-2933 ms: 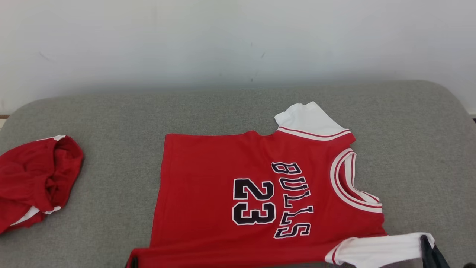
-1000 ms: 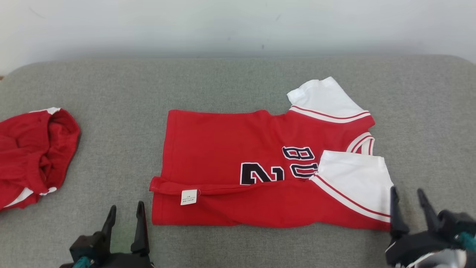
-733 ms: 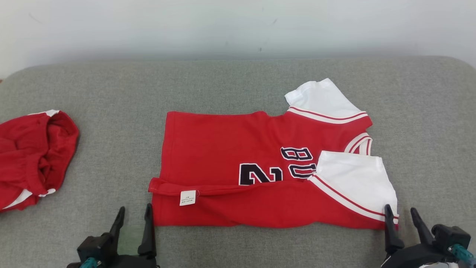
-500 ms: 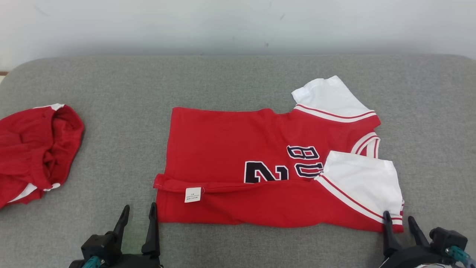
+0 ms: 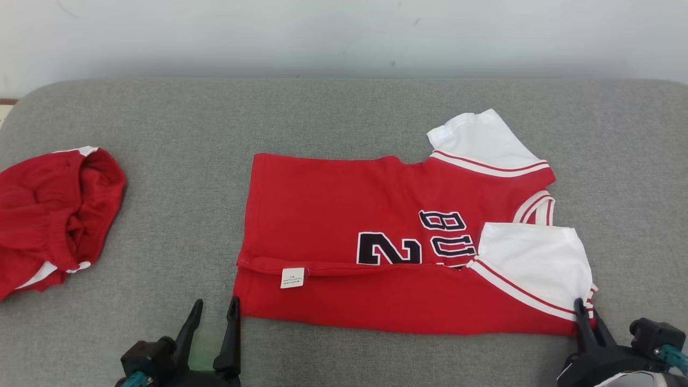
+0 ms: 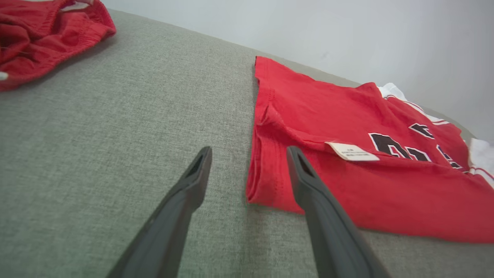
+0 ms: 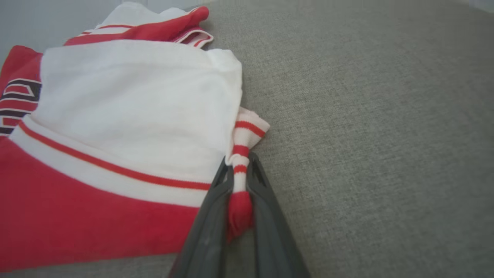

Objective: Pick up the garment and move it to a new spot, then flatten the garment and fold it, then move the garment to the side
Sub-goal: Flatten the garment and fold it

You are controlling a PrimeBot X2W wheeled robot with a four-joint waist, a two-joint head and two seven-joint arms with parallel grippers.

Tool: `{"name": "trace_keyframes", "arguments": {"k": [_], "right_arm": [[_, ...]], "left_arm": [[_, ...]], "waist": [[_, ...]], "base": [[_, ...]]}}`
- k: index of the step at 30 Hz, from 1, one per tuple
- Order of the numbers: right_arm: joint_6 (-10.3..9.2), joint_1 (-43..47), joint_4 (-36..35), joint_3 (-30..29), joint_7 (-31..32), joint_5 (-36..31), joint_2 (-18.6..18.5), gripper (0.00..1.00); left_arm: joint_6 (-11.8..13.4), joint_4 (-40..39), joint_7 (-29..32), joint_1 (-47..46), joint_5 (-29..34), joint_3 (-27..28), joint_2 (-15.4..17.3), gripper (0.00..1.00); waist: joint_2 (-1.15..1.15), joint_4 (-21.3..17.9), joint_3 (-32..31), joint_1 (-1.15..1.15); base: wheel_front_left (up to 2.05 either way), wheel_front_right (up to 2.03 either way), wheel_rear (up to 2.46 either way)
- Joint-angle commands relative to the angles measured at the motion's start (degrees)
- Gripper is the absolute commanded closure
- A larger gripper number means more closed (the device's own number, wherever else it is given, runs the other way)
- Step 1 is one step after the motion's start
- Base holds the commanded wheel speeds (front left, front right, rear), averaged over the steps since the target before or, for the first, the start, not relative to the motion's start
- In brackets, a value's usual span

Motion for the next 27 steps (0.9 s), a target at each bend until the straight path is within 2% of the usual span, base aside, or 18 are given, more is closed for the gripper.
{"name": "trace_keyframes", "arguments": {"k": [1, 6, 15, 16, 17, 18, 19, 20, 27], "right_arm": [[-0.11, 0.74, -0.84, -0.2, 0.08, -0.31, -0.88, 1.0], [-0.11, 0.33, -2.28, 0.39, 0.07, -0.44, -1.42, 1.0], [-0.11, -1.09, -3.42, 2.07, 0.06, -0.46, -1.04, 1.0], [-0.1, -1.16, -3.52, 2.2, 0.07, -0.36, -1.02, 1.0], [-0.1, -1.19, -3.57, 2.31, 0.07, -0.26, -1.02, 1.0], [-0.1, -1.18, -3.62, 2.39, 0.06, -0.2, -1.02, 1.0], [-0.1, -1.14, -3.68, 2.43, 0.06, -0.11, -1.03, 1.0], [-0.11, -1.15, -3.71, 2.45, 0.07, -0.1, -1.04, 1.0], [-0.11, -0.3, -3.4, 2.03, 0.06, -0.56, -0.79, 1.0]], "left_arm": [[-0.91, 1.18, -0.1, -0.36, -1.38, -0.62, 0.09, 0.0], [-2.63, 4.34, -0.11, -1.68, -5.6, -2.35, 0.1, 0.0], [-2.85, 5.54, -0.1, -3.72, -6.96, -2.76, 0.1, 0.0], [-2.93, 5.73, -0.1, -3.83, -7.07, -3.03, 0.1, 0.09], [-3.3, 5.83, -0.1, -3.9, -7.23, -3.27, 0.11, 0.45], [-3.48, 5.9, -0.1, -3.97, -7.17, -3.53, 0.13, 0.62], [-3.76, 6.03, -0.1, -3.96, -7.2, -3.69, 0.11, 0.85], [-3.92, 6.17, -0.1, -3.93, -7.24, -3.79, 0.11, 1.0], [-3.44, 6.41, -0.1, -2.44, -6.53, -2.34, 0.11, 1.0]], "waist": [[0.0, -0.51, -0.12, 0.0], [0.0, -1.56, 0.25, 0.0], [0.0, -2.82, 1.6, 0.0], [0.0, -2.94, 1.67, 0.0], [0.0, -3.04, 1.7, 0.0], [0.0, -3.13, 1.67, 0.0], [0.0, -3.19, 1.66, 0.0], [0.0, -3.22, 1.63, 0.0], [0.0, -2.81, 0.4, 0.0]], "base": [[0.0, 0.0, 0.0], [0.0, 0.0, 0.0], [0.0, 0.0, 0.0], [0.0, 0.0, 0.0], [0.0, 0.0, 0.0], [0.0, 0.0, 0.0], [0.0, 0.0, 0.0], [0.0, 0.0, 0.0], [0.0, 0.0, 0.0]]}}
